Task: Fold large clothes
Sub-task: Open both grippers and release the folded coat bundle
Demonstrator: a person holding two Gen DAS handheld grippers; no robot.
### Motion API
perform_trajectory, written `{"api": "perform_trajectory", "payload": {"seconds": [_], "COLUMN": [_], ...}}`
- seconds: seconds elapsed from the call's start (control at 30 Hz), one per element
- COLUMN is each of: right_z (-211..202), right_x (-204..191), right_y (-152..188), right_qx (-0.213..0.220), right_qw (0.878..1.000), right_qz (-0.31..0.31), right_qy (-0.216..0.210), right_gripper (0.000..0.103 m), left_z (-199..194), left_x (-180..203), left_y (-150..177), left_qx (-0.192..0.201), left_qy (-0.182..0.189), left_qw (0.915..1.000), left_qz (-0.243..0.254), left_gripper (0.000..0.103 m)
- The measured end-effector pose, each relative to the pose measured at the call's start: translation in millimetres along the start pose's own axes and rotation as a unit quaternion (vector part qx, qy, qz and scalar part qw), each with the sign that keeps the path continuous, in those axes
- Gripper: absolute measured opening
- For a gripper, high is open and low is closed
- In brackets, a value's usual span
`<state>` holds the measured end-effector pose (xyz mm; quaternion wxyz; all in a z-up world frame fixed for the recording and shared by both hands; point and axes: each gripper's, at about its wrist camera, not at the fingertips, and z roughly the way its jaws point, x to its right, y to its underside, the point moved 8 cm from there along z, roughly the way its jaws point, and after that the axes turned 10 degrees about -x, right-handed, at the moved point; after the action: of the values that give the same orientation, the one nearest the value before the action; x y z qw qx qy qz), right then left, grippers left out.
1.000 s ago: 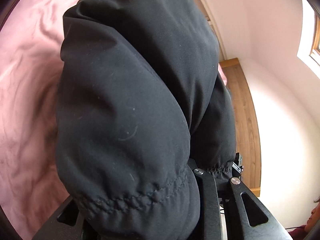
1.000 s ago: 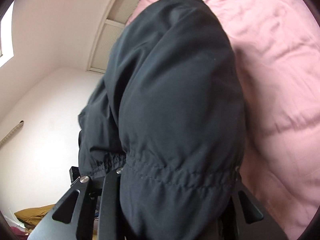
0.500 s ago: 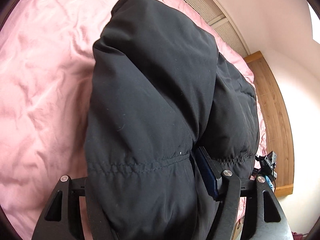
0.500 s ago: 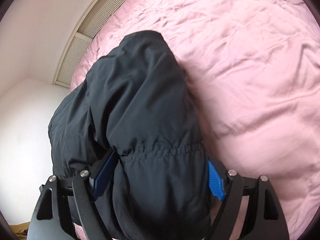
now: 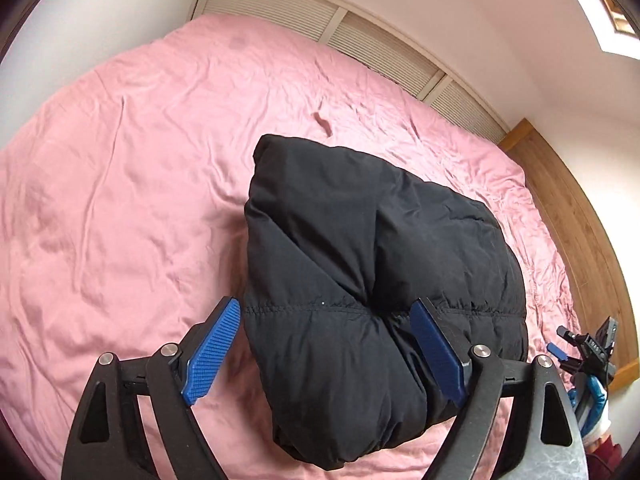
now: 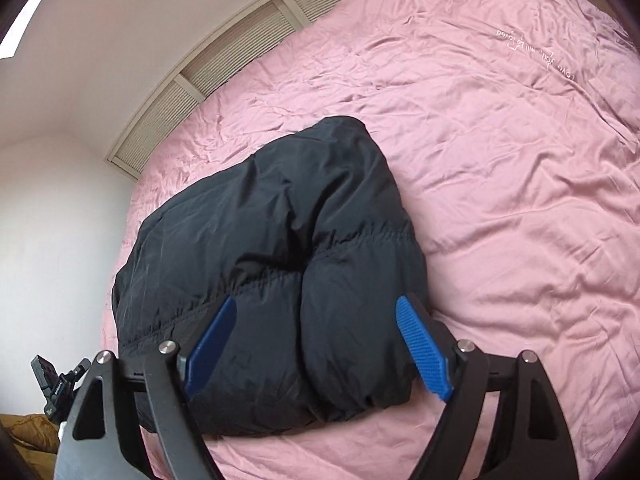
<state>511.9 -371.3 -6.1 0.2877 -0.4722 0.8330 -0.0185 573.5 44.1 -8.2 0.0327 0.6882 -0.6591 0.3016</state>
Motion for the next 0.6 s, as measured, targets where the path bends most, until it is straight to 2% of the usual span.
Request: {"api": "perform_trajectory", "payload": {"seconds": [0.2,0.33,0.6], "right_z": [-17.0,-20.5,-27.1], "right_x": [-36.4,-49.7,-56.2], "right_y": [33.6,53.7,95.9], "right_qx": [0.014,0.025,0.033], "right_qw": [0.998,0.995,0.983], "right_qz": [-0.049,-0.092,-0.169], "right_qy": [0.025,0.042,0.066], "right_gripper": [0.092,0.095,0.097], "left_z": [-14.0,-6.6,3.6], "left_x": [39.4,68.7,122.2], "left_y": [18.8,41.9,105.7], "left_qx": [0.037,0.044,0.057], "left_qy": [-0.044,-0.067,-0.124], "left_qw": [0.9971,0.9943,0.9884], "left_qz": [0.049,0.07,0.066], "left_gripper": [0.096,0.1,0.102]}}
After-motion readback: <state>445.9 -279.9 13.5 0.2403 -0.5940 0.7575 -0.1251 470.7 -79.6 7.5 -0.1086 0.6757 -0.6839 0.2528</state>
